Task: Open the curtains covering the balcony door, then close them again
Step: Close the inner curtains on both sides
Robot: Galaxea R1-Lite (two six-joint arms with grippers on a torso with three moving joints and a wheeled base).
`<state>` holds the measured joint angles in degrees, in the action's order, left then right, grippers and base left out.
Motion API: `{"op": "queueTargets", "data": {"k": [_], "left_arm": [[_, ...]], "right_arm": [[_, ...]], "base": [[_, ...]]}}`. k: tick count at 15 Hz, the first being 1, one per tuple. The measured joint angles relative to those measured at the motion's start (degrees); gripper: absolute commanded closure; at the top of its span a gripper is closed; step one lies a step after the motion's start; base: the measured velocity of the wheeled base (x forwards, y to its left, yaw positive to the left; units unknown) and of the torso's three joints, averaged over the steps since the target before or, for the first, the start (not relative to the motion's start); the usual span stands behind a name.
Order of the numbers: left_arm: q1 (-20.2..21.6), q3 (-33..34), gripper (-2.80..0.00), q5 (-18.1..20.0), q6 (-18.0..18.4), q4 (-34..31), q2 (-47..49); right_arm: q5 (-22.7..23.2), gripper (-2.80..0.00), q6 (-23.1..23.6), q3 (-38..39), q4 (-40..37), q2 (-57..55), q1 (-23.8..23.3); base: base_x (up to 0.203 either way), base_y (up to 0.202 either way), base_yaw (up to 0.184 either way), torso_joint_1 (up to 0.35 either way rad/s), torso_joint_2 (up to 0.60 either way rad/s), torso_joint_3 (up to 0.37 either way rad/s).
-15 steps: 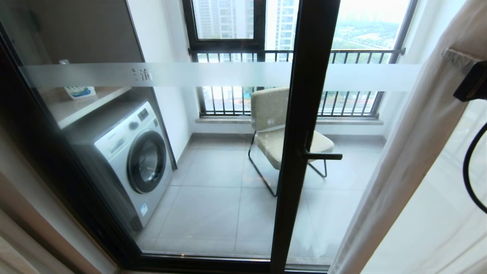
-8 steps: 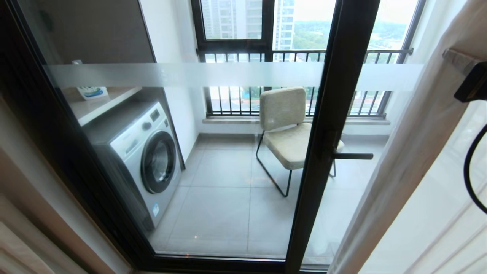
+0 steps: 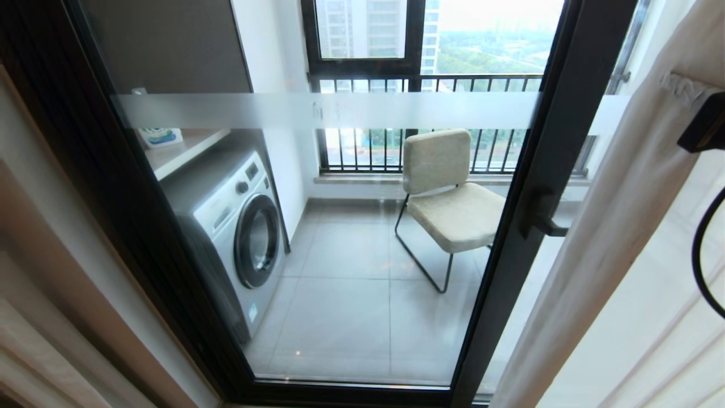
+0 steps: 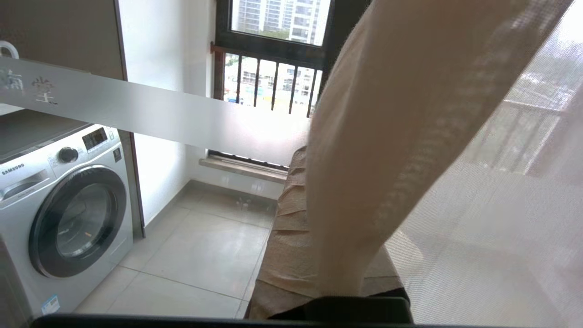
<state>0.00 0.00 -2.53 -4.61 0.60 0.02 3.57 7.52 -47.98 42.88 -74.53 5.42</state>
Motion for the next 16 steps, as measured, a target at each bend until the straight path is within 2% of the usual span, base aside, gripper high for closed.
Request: {"op": "queueTargets", "data": {"k": [13,16], "left_arm": [[0.0,0.0,0.00,0.0,0.0,0.0,0.0],[0.0,0.0,0.00,0.0,0.1,-0.1,0.0]], "right_arm": [[0.0,0.00,0.0,0.4,0.0,0.3,0.0],[0.0,0.00,0.0,0.1,-0.1,0.3,0.1]], "base": [[0.000,0.190,0.002,0.002,0.00,0.002],[0.000,0.073,0.000,0.002,0.00,0.003]]}}
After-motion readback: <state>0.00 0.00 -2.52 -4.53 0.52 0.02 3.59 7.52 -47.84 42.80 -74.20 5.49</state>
